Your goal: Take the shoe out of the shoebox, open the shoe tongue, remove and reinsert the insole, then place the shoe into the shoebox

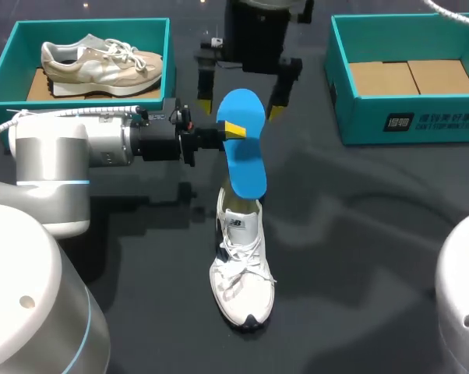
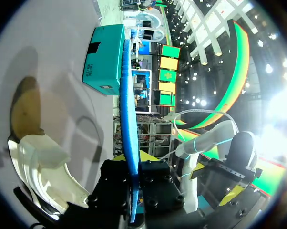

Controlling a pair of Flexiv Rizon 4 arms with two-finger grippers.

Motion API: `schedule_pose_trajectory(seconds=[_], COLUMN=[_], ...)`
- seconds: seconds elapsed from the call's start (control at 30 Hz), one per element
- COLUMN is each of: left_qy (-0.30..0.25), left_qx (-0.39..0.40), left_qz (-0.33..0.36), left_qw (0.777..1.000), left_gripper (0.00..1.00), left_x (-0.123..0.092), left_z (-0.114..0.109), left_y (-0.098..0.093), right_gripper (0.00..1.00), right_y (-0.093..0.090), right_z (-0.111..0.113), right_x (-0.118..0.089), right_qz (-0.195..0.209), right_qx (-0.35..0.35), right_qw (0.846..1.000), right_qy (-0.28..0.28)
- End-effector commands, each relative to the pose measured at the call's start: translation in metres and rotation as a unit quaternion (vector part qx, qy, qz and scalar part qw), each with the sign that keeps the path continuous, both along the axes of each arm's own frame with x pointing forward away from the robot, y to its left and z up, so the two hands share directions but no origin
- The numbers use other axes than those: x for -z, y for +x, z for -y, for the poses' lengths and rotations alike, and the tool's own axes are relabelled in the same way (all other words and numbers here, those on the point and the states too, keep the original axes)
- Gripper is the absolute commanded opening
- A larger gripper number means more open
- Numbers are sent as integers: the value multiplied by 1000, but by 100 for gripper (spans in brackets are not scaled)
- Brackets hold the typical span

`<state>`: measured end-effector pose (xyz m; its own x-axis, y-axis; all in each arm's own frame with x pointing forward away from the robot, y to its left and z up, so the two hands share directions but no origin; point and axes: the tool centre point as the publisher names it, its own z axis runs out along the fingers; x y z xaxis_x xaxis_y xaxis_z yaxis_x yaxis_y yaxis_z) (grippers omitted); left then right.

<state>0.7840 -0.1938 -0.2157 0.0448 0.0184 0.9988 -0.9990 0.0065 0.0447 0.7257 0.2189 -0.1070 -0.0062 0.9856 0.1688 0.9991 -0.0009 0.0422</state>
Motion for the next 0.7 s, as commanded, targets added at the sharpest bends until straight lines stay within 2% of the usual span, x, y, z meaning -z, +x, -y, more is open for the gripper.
schedule_pose_trajectory(seconds=[0.03,0.13,0.3,0.5,0.7], left_qy=[0,0,0,0,0], left_qx=[0,0,0,0,0], left_qz=[0,0,0,0,0], left_qw=[1000,1000,1000,1000,1000], left_gripper=[0,0,0,0,0], left_x=[1,1,1,1,1], left_z=[0,0,0,0,0], left_y=[0,0,0,0,0], right_gripper=[100,100,100,100,100], right_y=[-5,-5,-6,-10,-14], right_z=[21,28,35,39,42], right_x=[10,14,21,28,37], right_qz=[-4,-19,-27,-30,-23], right_qx=[-5,-7,-10,-8,-10], right_qw=[976,958,931,907,890], right_qy=[219,287,364,420,456])
